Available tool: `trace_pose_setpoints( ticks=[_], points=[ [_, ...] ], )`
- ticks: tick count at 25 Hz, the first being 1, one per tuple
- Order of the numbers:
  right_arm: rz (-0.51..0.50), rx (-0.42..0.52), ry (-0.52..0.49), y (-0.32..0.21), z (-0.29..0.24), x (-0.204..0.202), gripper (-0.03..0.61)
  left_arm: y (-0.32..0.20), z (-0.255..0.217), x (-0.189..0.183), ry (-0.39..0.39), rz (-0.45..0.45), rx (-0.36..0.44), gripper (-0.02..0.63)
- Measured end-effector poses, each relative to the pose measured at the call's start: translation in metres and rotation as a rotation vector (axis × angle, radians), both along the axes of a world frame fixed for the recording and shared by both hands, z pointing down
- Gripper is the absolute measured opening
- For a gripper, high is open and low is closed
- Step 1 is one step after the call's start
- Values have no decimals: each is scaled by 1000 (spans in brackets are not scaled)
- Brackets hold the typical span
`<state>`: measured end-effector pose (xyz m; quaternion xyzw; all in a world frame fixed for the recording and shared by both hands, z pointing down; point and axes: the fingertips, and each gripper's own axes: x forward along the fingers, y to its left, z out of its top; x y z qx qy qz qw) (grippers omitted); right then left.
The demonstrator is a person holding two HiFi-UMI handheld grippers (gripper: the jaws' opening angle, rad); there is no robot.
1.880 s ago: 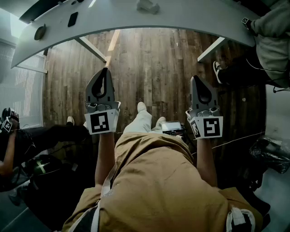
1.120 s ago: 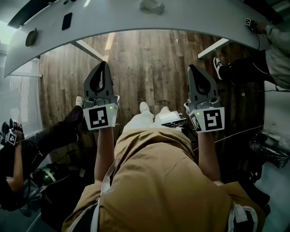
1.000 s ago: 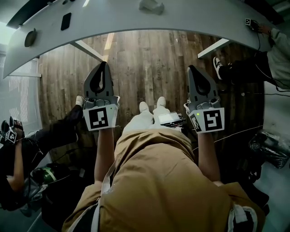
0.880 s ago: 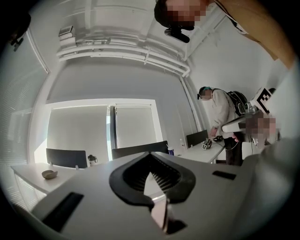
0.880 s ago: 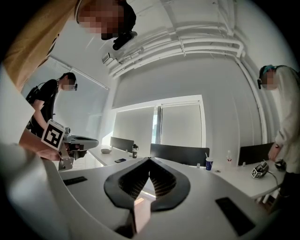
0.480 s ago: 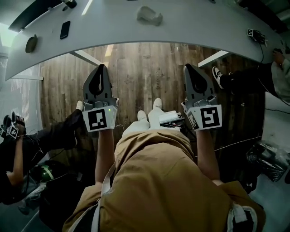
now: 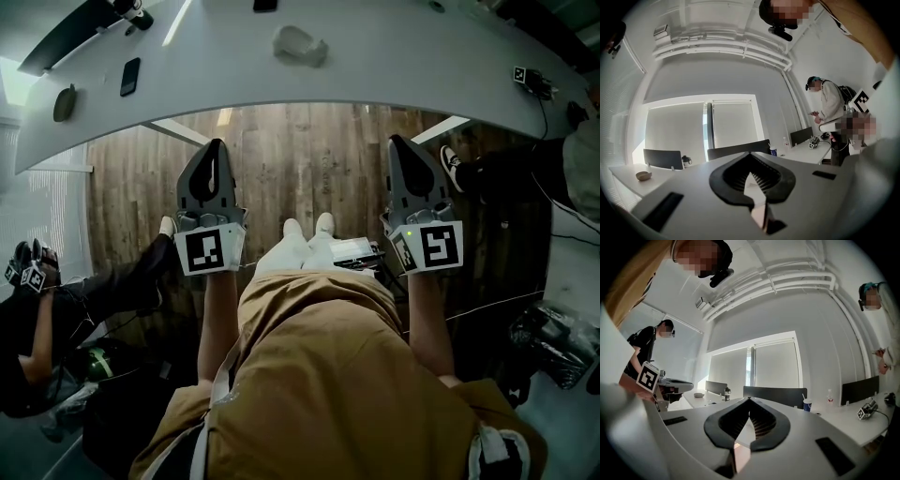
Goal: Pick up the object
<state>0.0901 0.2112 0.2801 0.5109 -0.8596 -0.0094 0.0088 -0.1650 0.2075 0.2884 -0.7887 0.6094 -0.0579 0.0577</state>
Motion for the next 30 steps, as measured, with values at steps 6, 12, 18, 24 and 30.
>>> trace_pose_setpoints(
  ticks=[6, 12, 18, 24, 30],
  points=[
    [38, -2, 2, -17, 1, 9, 8, -24, -3, 8, 9, 24, 3, 9],
    [61, -12, 11, -53, 1, -3, 8, -63, -3, -2, 2, 45, 6, 9],
    [43, 3, 17, -101, -5, -38, 8, -106, 0, -31, -6, 43, 4, 9],
    [34, -6, 37, -130, -7, -63, 8, -140, 3, -48, 8, 59, -14, 9],
    [61, -40, 59, -143, 4, -59, 8, -162, 12, -44, 27, 87, -31, 9]
  ],
)
